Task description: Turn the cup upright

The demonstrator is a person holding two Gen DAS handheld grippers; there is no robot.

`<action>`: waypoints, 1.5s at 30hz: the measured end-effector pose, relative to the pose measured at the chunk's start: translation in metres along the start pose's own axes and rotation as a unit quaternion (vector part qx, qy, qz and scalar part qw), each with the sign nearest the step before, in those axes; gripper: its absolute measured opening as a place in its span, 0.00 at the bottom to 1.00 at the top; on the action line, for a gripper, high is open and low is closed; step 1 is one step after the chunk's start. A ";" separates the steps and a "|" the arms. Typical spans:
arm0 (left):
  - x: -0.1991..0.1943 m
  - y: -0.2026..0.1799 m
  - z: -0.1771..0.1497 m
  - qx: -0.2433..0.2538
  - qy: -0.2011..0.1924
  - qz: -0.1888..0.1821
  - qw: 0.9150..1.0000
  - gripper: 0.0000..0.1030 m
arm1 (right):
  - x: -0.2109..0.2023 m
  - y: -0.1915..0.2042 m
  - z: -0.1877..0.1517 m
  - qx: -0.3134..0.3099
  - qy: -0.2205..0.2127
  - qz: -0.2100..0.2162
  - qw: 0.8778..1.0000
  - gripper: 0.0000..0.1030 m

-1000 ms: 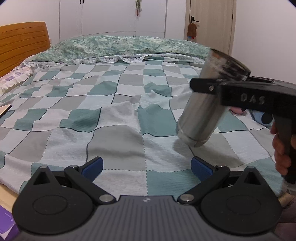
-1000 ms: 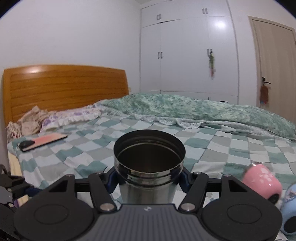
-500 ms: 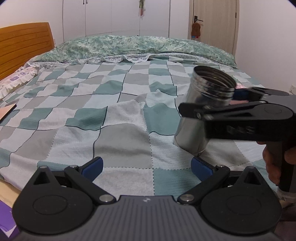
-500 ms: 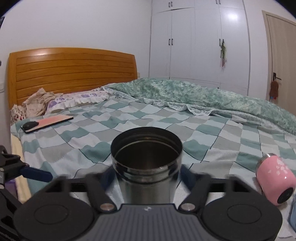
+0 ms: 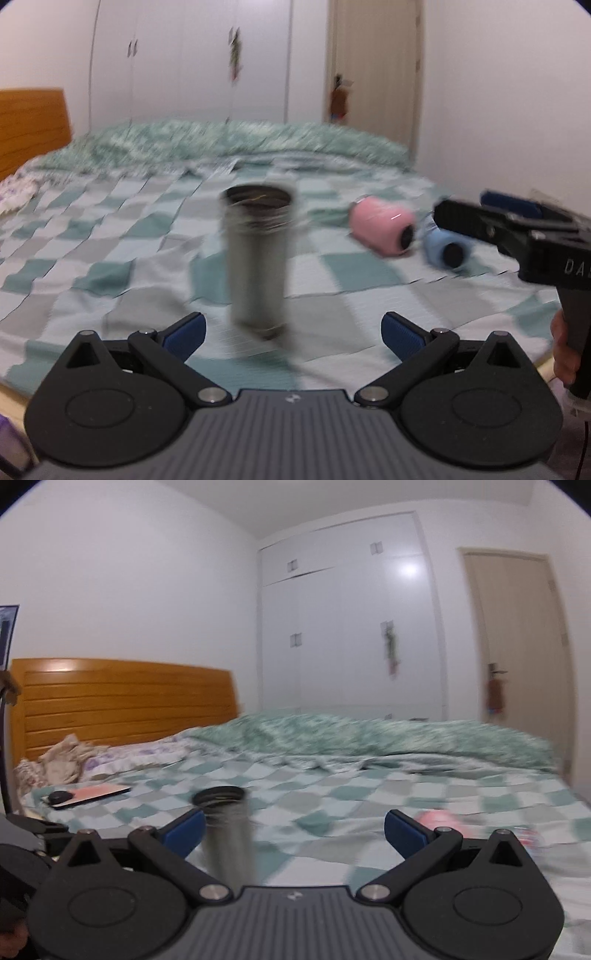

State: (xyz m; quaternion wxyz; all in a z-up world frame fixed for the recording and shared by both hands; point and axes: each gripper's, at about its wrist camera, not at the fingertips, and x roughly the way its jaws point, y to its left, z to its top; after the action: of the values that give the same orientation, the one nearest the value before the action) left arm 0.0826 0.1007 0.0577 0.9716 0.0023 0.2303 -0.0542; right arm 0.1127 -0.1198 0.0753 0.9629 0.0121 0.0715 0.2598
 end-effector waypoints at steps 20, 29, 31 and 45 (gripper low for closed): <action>0.002 -0.122 -0.071 -0.005 -0.134 -0.007 0.991 1.00 | -0.125 -0.083 -0.086 0.011 -0.001 -0.125 0.992 1.00; 0.006 -0.125 -0.082 -0.006 -0.155 0.012 0.988 1.00 | -0.128 -0.085 -0.089 0.016 -0.018 -0.130 0.991 1.00; 0.006 -0.123 -0.082 -0.009 -0.155 0.012 0.988 1.00 | -0.126 -0.085 -0.089 0.016 -0.014 -0.131 0.991 1.00; 0.003 -0.122 -0.087 -0.010 -0.161 0.008 0.987 1.00 | -0.126 -0.075 -0.092 -0.009 -0.016 -0.139 0.990 1.00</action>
State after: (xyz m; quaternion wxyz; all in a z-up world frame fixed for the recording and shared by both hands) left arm 0.0336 -0.0187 -0.0187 0.9964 -0.0139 0.0709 -0.0436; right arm 0.0294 -0.2492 -0.0034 0.9908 -0.0023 0.0548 0.1239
